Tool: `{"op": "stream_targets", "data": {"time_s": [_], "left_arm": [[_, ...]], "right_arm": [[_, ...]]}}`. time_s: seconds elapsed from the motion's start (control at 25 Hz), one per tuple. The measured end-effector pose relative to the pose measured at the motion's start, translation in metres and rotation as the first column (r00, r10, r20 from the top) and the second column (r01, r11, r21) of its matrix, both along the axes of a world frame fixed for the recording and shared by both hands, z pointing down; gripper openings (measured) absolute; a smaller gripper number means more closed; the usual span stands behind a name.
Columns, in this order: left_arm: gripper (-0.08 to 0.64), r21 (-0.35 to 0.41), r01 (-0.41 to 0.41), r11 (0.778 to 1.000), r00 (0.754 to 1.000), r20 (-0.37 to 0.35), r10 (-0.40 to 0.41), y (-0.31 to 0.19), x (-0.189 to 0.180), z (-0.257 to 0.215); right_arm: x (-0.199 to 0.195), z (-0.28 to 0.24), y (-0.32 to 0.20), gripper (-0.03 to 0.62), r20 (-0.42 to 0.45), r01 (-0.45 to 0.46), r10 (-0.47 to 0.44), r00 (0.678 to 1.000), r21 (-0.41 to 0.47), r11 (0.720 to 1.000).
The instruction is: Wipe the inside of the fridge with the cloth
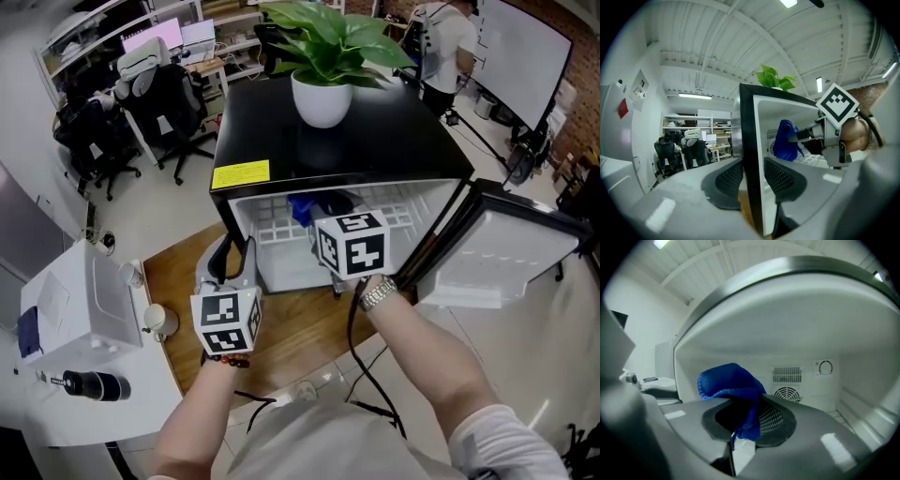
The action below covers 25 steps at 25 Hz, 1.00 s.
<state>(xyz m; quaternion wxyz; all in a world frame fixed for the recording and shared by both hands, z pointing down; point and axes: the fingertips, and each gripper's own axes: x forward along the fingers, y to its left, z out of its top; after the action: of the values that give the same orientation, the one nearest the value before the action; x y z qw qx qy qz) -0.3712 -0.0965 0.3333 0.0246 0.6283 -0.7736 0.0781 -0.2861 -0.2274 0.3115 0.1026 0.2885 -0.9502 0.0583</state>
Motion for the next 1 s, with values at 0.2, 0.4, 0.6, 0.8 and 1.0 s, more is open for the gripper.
{"op": "stream_targets", "data": {"time_s": [0.2,0.4,0.6,0.8,1.0], "left_arm": [[0.138,-0.007,-0.005,1.0,1.0,0.004,0.005,0.001,0.0,0.001],[0.138,0.004,-0.012,1.0,1.0,0.001,0.012,0.001,0.002,-0.002],[0.138,0.005,-0.015,1.0,1.0,0.008,0.015,0.001,0.001,-0.002],[0.138,0.011,-0.018,1.0,1.0,0.008,0.018,0.001,0.001,-0.002],[0.138,0.017,-0.02,1.0,1.0,0.007,0.02,0.002,0.001,-0.003]], "right_arm": [[-0.035,0.008,0.036,0.069,0.018,0.098,-0.097,0.995,-0.054,0.994],[-0.059,0.033,0.056,0.069,-0.005,0.146,-0.147,0.989,-0.102,0.984],[-0.064,0.063,0.053,0.069,-0.079,0.132,-0.14,0.987,-0.104,0.986],[-0.054,0.072,0.043,0.069,-0.118,0.092,-0.097,0.988,-0.052,0.994],[-0.039,0.072,0.034,0.069,-0.129,0.05,-0.052,0.99,-0.018,0.999]]}}
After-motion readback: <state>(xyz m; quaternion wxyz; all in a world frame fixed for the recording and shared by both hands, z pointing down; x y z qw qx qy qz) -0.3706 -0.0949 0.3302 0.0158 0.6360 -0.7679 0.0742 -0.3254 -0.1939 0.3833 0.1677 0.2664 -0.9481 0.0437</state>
